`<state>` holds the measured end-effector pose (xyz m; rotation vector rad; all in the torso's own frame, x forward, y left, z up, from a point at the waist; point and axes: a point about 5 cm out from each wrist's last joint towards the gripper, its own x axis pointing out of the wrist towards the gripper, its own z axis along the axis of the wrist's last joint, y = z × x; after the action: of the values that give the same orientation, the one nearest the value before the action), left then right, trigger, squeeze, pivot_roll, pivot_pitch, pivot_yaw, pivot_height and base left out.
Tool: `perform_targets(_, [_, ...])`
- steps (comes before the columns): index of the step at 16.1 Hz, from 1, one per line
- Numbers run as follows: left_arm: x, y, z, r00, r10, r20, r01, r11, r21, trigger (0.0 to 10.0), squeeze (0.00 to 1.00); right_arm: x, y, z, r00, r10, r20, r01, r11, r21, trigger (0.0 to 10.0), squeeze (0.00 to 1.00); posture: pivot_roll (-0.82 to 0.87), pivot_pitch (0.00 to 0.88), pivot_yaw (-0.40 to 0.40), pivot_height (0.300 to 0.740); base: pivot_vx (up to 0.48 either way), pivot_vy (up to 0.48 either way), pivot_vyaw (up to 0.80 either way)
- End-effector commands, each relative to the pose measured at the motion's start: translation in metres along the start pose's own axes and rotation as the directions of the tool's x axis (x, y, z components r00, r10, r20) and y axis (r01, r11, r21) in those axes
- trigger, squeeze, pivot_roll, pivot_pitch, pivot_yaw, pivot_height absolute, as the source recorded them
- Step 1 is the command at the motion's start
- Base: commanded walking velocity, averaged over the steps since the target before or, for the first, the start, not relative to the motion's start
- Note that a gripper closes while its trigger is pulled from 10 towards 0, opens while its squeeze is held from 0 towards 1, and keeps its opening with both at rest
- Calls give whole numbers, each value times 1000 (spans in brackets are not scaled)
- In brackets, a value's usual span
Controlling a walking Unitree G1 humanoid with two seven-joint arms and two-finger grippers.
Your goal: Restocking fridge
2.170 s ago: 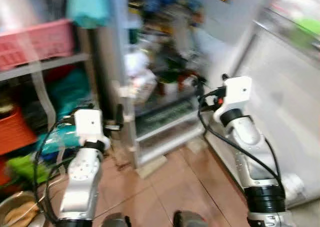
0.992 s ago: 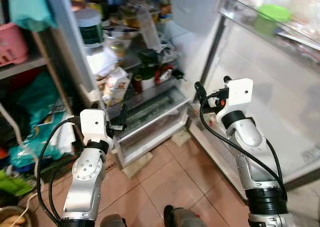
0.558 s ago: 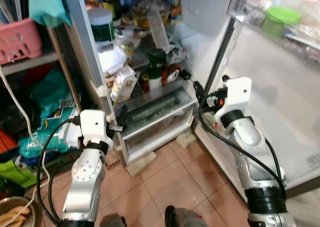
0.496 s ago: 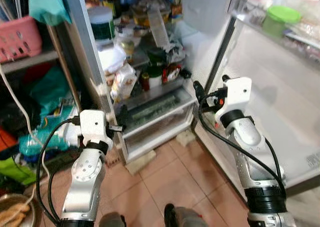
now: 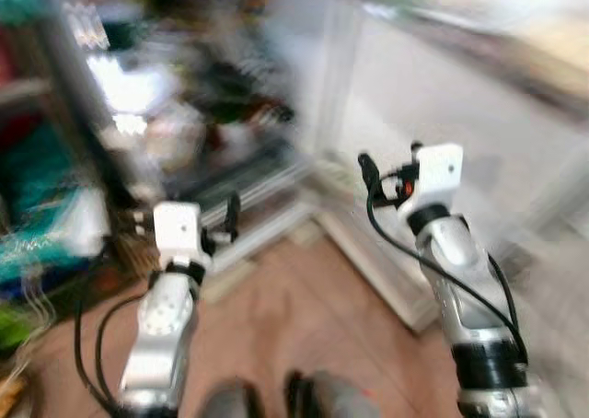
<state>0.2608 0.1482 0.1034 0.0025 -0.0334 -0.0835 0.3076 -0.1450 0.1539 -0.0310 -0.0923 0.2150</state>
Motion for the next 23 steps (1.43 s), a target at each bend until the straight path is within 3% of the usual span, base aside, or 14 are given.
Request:
perform_targets(1, [0,3,0,1000,11,-2,-11,1000,11,10000,0,0,-1,4,1000,0,18,0,1000,-8,10000,0,77,67,-26,740,0,0,-600])
perform_targets(9, [0,7,1,1000,22,10,-23,999,29,10000,0,1,-5,0,1000,-21,12,21,1000,-6,10000,0,81,64,-25,740,0,0,-116])
perform_targets(14, [2,11,4,1000,14,21,-15,998,62,10000,0,3,-17,-8,993,-115,-22,115,993,25,10000,0,87,96,2,740,0,0,0])
perform_targets(16, [-7,21,0,999,31,-13,-30,995,92,10000,0,3,-36,-21,967,-246,-65,248,969,19,10000,0,104,121,3,740,0,0,0])
perform_targets(18, [-17,30,-5,997,59,-39,-55,993,103,10000,0,8,-44,-25,952,-294,-86,296,955,12,10000,0,118,131,2,740,0,0,0])
perform_targets(23, [-37,35,-7,996,65,-67,-56,991,121,10000,0,42,-42,-20,961,-268,-72,273,960,69,10000,0,164,174,5,740,0,0,0])
